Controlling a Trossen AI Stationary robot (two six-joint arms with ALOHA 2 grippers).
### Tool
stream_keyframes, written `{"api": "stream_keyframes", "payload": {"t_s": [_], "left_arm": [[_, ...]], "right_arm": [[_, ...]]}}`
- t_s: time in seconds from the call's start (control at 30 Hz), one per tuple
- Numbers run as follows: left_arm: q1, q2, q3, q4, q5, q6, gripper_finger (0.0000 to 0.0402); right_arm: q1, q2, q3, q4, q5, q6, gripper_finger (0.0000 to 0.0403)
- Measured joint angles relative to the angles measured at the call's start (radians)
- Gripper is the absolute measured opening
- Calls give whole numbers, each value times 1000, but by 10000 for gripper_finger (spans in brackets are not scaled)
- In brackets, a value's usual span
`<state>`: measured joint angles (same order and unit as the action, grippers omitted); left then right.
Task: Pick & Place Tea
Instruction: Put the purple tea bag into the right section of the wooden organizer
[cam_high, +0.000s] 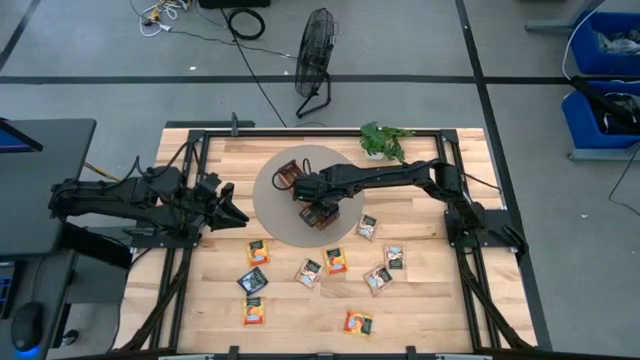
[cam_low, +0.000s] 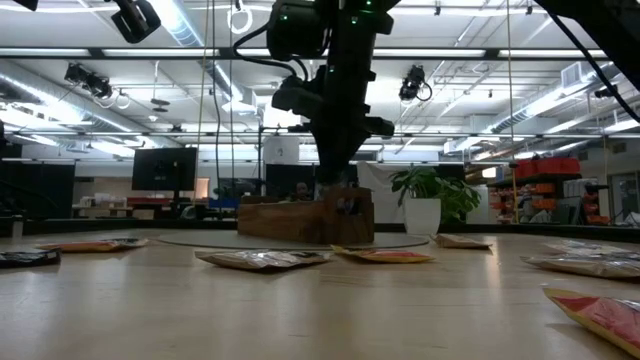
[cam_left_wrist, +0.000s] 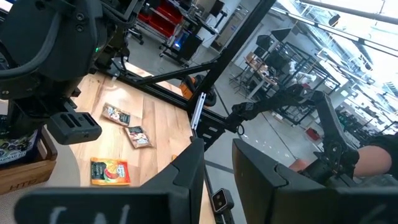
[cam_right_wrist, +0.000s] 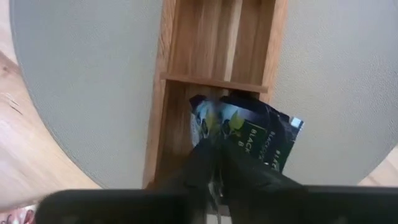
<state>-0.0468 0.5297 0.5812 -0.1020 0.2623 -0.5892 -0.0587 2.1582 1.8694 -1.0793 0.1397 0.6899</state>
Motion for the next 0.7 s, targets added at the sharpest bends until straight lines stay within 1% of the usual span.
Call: {"api": "stream_keyframes", "payload": {"t_s": [0.27,0.37,0.5,0.7], "left_arm": [[0,0,0,0,0,-1,87],[0,0,0,0,0,-1,87],[0,0,0,0,0,-2,87],[0,0,0,-8,0,-1,87]], "right_arm": [[-10,0,0,-39,10,18,163],[-10,0,0,-39,-2,20,194],[9,-23,0,-26,-18,16,211],[45,-88,0,27,32,-6,205]]}}
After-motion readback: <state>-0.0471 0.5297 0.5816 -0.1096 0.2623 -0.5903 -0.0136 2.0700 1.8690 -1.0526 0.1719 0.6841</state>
